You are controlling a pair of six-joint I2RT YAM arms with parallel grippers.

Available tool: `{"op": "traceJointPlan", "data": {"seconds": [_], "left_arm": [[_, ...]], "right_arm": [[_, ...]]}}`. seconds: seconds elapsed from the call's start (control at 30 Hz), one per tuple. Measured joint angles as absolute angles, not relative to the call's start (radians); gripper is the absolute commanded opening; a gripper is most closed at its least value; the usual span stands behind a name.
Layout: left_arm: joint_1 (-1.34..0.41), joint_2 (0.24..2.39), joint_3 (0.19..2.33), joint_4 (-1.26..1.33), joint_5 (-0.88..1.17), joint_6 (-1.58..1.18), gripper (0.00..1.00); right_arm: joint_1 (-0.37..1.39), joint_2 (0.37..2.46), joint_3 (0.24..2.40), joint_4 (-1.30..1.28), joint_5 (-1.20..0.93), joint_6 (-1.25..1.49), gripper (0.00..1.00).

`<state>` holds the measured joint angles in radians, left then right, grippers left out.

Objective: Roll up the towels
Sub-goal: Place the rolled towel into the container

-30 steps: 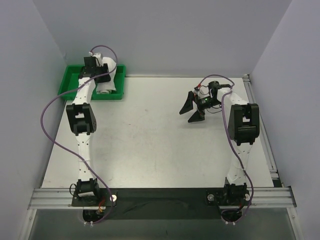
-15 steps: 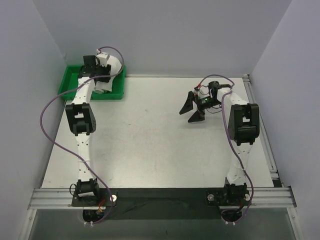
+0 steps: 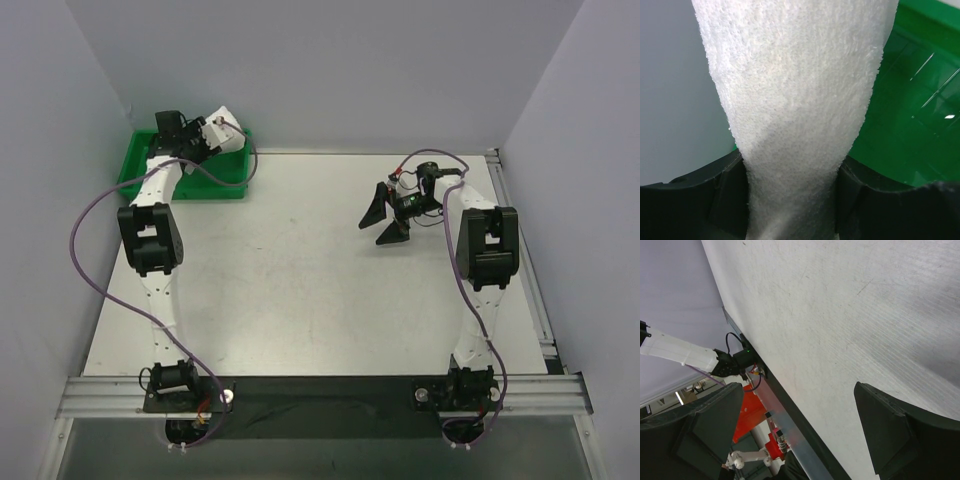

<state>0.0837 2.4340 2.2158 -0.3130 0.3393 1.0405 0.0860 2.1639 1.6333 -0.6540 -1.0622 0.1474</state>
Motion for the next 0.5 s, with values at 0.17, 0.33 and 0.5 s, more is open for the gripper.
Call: {"op": "traceJointPlan", "data": {"seconds": [0.17,0.33,0.5], "left_arm": [[0.089,2.458,2.212,-0.287,0.354,1.207,0.00],[0.091,2.496,2.212,-0.265,0.375,1.312,0.00],[0.093,2.545,2.212,-0.264,0.378,1.384,0.00]], "right_arm": [[0.086,2.164,1.630,-0.655,-1.062,0.147,1.00],[0.086,2.164,1.629,-0.654,-1.062,0.147,1.00],[0.086,2.164,1.629,-0.654,-1.062,0.147,1.00]]}}
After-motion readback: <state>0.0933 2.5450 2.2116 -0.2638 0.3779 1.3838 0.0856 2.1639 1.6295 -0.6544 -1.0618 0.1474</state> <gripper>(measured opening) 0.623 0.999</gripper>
